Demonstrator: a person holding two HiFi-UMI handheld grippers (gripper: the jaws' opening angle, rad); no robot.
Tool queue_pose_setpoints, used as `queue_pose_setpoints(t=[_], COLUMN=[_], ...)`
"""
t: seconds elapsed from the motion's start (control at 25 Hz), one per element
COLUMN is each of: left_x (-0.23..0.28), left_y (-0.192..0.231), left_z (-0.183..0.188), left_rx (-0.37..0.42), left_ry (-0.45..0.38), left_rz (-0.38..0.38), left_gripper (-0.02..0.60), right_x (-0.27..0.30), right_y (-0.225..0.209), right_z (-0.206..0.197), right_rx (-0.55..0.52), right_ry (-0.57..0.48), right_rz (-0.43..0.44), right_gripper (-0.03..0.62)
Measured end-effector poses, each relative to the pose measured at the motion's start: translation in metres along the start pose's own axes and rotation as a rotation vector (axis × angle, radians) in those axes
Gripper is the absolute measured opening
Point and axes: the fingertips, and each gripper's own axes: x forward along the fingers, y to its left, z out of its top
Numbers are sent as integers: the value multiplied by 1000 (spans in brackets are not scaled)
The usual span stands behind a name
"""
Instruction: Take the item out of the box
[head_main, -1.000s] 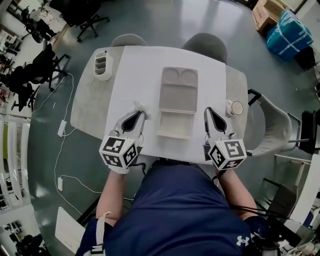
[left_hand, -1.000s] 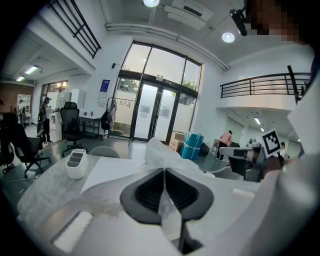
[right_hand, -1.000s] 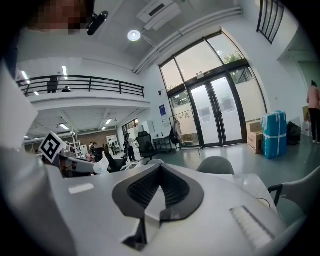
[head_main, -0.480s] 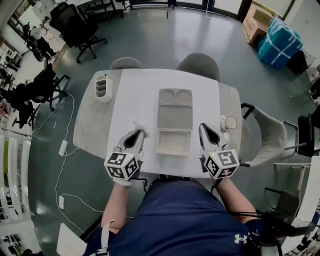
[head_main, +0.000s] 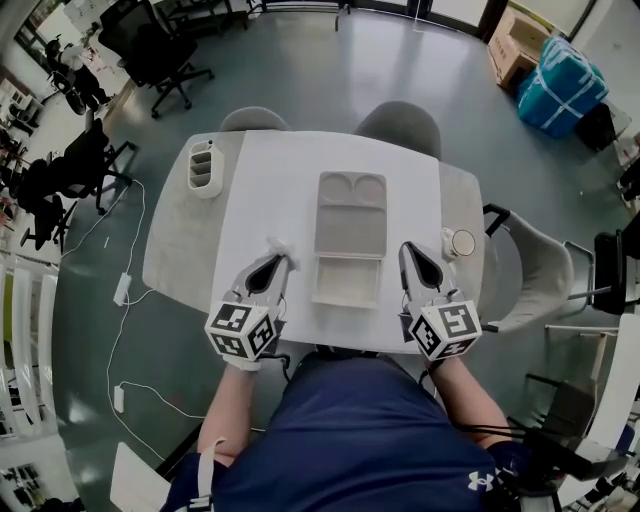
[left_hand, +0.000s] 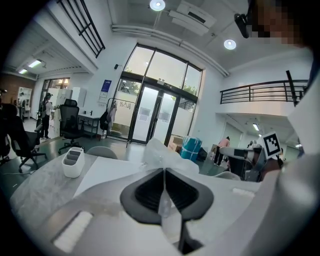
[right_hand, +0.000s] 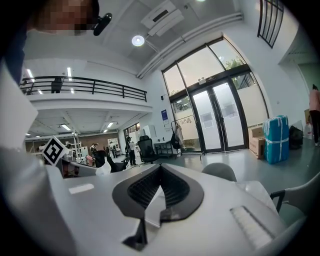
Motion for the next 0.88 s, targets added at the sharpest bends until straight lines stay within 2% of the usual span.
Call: queue_pose_setpoints(t=[0.88], left_x=[9], left_y=[4], left_z=[1], left_rx=[-4], left_ry=[13], left_rz=[-20], left_gripper=[14], right_x=[7], right_y=[0], right_z=[-1], right_rx=[2], right_ry=[10], right_rz=[-7], right_gripper=[0])
